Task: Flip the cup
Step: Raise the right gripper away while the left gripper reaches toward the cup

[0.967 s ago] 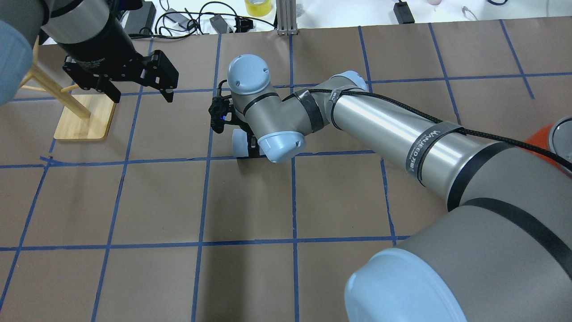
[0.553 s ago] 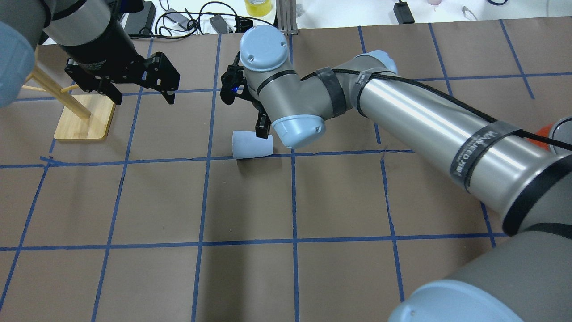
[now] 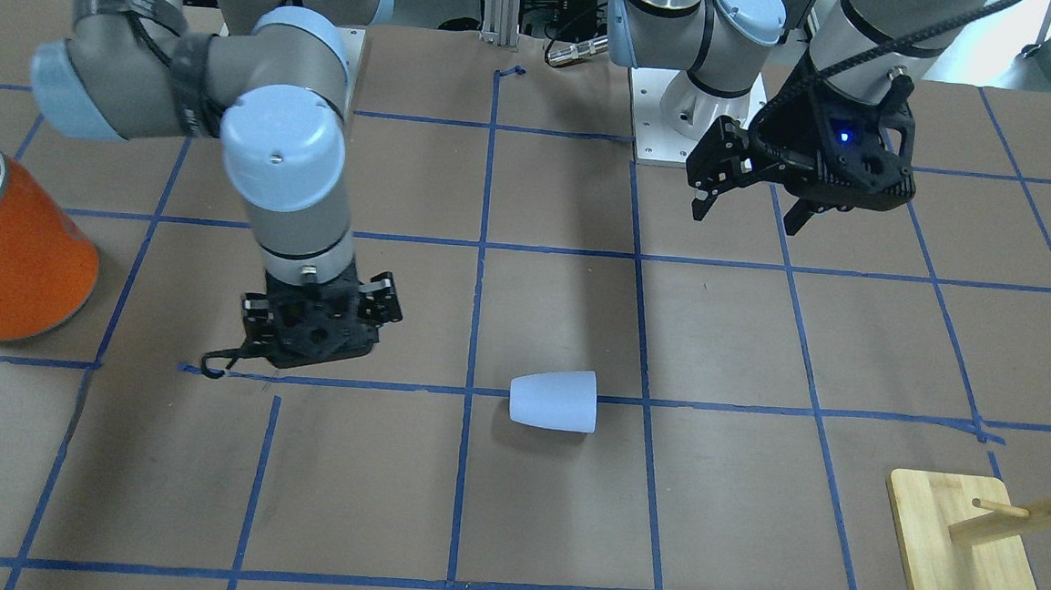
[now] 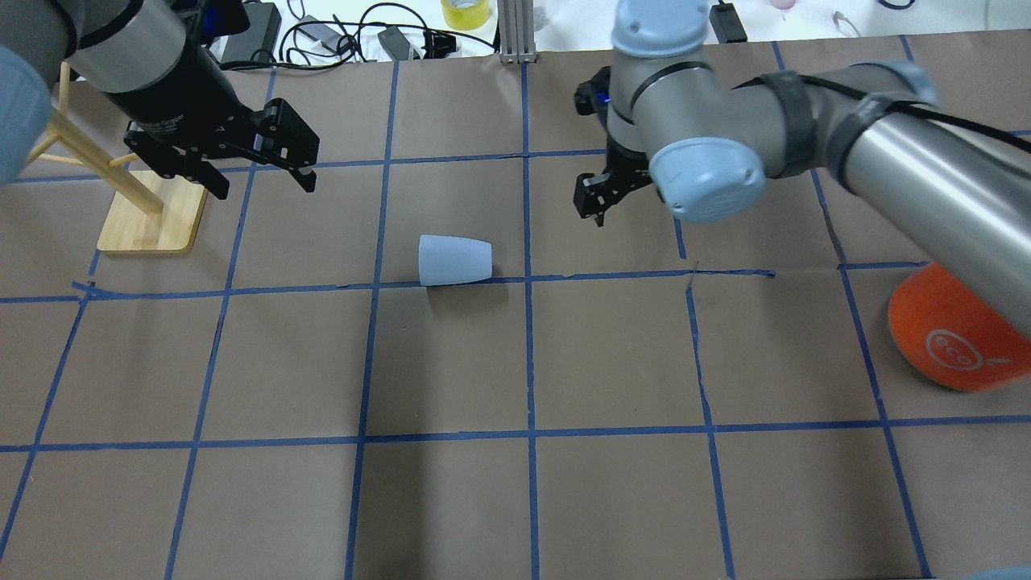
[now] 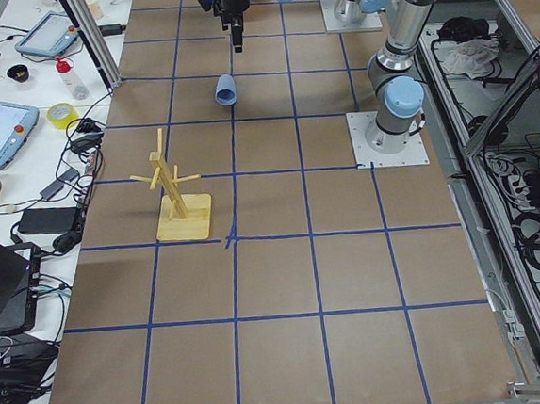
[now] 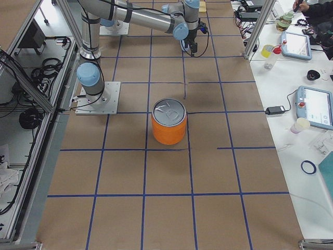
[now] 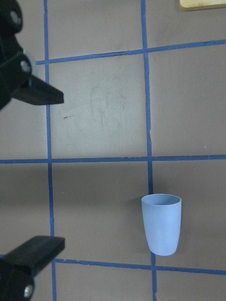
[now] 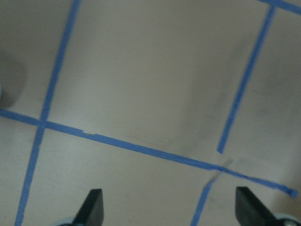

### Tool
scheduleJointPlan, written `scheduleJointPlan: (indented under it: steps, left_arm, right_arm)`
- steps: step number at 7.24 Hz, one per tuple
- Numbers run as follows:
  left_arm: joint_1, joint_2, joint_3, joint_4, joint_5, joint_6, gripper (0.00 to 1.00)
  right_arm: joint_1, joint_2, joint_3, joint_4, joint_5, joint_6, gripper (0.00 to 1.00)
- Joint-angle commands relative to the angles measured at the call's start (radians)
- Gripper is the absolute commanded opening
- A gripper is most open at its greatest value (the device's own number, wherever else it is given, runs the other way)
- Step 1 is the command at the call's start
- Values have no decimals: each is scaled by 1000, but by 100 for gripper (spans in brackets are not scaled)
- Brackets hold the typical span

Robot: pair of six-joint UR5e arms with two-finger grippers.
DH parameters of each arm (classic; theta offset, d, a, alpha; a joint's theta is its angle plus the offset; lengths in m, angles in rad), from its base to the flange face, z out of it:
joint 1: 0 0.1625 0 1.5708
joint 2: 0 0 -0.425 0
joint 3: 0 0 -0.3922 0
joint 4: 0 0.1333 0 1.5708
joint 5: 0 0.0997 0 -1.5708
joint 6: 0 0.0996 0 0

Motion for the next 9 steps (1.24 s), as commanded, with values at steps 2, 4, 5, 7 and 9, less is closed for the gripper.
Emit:
scheduleJointPlan:
  steps: [2,4,5,7,9]
  left_arm:
    - [58,-70,-192,233,-231,46,100]
    - [65,-159,-256,356,-356,49,100]
    - [67,-198,-259,386,-433,52,100]
    - [68,-300,-256,450,-550,63,100]
    - [68,-389,-255,547,-548,67,100]
  right_arm:
    - [-176,-148,-14,211,43,97,100]
    - [-170,-223,-78,338,55,192,100]
    - [-169,-254,-108,395,56,193,100]
    - [-166,-279,-134,477,55,193,100]
    - [-133,-285,-120,499,53,182,100]
